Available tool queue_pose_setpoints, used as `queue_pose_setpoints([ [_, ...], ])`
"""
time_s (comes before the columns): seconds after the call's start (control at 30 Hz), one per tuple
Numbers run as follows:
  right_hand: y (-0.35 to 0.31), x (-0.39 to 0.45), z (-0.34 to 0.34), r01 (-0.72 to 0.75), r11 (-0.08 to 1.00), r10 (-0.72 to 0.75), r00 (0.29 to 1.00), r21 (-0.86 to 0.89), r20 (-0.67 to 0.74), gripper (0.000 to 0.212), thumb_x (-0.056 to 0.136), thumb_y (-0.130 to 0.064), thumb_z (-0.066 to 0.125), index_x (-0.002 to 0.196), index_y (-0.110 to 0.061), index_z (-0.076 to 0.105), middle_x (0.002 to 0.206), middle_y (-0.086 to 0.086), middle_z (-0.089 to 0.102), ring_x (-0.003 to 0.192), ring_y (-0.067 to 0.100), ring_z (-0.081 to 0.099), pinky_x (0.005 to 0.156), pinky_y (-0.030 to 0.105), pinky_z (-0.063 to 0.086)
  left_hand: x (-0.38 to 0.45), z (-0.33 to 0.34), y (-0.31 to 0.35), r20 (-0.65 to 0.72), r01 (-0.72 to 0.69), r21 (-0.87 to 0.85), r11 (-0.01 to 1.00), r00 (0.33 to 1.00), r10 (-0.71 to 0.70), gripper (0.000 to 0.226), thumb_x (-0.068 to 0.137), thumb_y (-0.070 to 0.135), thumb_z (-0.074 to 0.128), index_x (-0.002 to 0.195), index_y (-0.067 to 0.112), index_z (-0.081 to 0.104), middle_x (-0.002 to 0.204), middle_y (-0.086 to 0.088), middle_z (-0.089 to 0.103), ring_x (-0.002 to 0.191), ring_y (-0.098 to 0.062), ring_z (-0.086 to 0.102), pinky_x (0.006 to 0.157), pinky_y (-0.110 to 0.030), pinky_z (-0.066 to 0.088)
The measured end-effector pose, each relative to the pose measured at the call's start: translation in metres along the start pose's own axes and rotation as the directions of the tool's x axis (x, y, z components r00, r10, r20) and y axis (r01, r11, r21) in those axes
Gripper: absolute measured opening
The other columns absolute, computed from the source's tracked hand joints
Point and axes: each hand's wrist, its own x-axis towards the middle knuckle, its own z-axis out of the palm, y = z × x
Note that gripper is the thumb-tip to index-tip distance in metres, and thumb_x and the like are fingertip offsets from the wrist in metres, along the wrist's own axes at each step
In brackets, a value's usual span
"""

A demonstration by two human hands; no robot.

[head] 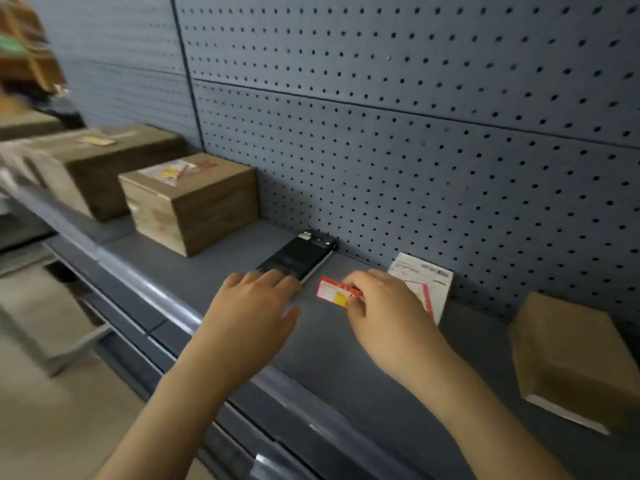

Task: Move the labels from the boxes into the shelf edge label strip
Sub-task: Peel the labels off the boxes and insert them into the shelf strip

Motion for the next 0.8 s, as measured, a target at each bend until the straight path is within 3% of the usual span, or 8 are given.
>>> queue_pose_setpoints([
  [0.07,-0.032,0.009,0.025,0.102,0.995,-0.102,0.994,0.000,0.032,0.018,0.094,-0.013,0.046,0.106,-0.018,0.057,0.103,0.001,0.057,0.090,0.019,0.054,0.071,0.031,0.044,-0.018,-0.003,-0.036,-0.011,0.056,0.048,0.997,0.998,-0.056,0.035,0.087,0.040,0.055,0.119,0.026,0.056,0.116,0.004,0.064,0.106,-0.022,0.060,0.088,-0.037,0.045],
  [0.17,-0.089,0.024,0.067,0.256,0.962,-0.252,0.966,-0.090,0.055,0.020,0.088,-0.007,0.057,0.105,-0.015,0.059,0.100,0.004,0.059,0.092,0.025,0.055,0.070,0.034,0.042,-0.048,-0.010,-0.094,0.000,0.167,0.123,0.978,0.986,-0.168,0.031,0.071,0.038,0.074,0.098,0.024,0.067,0.089,0.004,0.071,0.082,-0.023,0.069,0.070,-0.037,0.053],
  [0.27,-0.148,0.034,0.111,0.380,0.913,-0.372,0.925,-0.146,0.076,0.031,0.059,-0.003,0.081,0.081,-0.016,0.063,0.072,0.001,0.062,0.066,0.023,0.060,0.052,0.033,0.047,-0.079,-0.022,-0.152,0.007,0.248,0.166,0.955,0.968,-0.252,0.034,0.064,0.040,0.079,0.093,0.025,0.069,0.084,0.006,0.072,0.076,-0.019,0.070,0.066,-0.036,0.055],
  [0.33,-0.187,0.044,0.139,0.421,0.891,-0.413,0.907,-0.169,0.082,0.035,0.053,-0.007,0.083,0.078,-0.021,0.063,0.069,-0.004,0.061,0.061,0.019,0.060,0.048,0.030,0.046,-0.100,-0.028,-0.195,0.004,0.281,0.195,0.940,0.958,-0.288,0.032,0.065,0.040,0.079,0.091,0.025,0.068,0.083,0.006,0.071,0.076,-0.020,0.069,0.066,-0.036,0.054],
  [0.47,-0.257,0.069,0.189,0.469,0.879,-0.459,0.882,-0.089,0.106,0.028,0.064,-0.008,0.079,0.079,-0.024,0.062,0.071,-0.006,0.063,0.065,0.018,0.062,0.053,0.027,0.049,-0.131,-0.041,-0.272,0.034,0.337,0.200,0.920,0.936,-0.351,0.029,0.082,0.041,0.062,0.106,0.026,0.060,0.101,0.005,0.067,0.097,-0.021,0.063,0.082,-0.037,0.048],
  [0.57,-0.298,0.088,0.219,0.496,0.867,-0.487,0.863,-0.046,0.137,0.024,0.070,-0.003,0.073,0.083,-0.020,0.061,0.073,-0.003,0.061,0.067,0.021,0.059,0.055,0.030,0.046,-0.145,-0.040,-0.321,-0.033,0.353,0.196,0.915,0.935,-0.354,0.032,0.092,0.043,0.045,0.121,0.029,0.048,0.118,0.008,0.056,0.113,-0.017,0.052,0.094,-0.032,0.038],
  [0.8,-0.369,0.151,0.282,0.585,0.811,-0.580,0.802,0.009,0.142,0.012,0.089,-0.008,0.056,0.098,-0.016,0.061,0.086,0.001,0.062,0.078,0.023,0.056,0.061,0.028,0.031,-0.140,-0.028,-0.424,-0.037,0.420,0.136,0.897,0.907,-0.419,0.037,0.093,0.044,0.043,0.127,0.030,0.045,0.123,0.009,0.056,0.112,-0.015,0.052,0.092,-0.030,0.038],
])
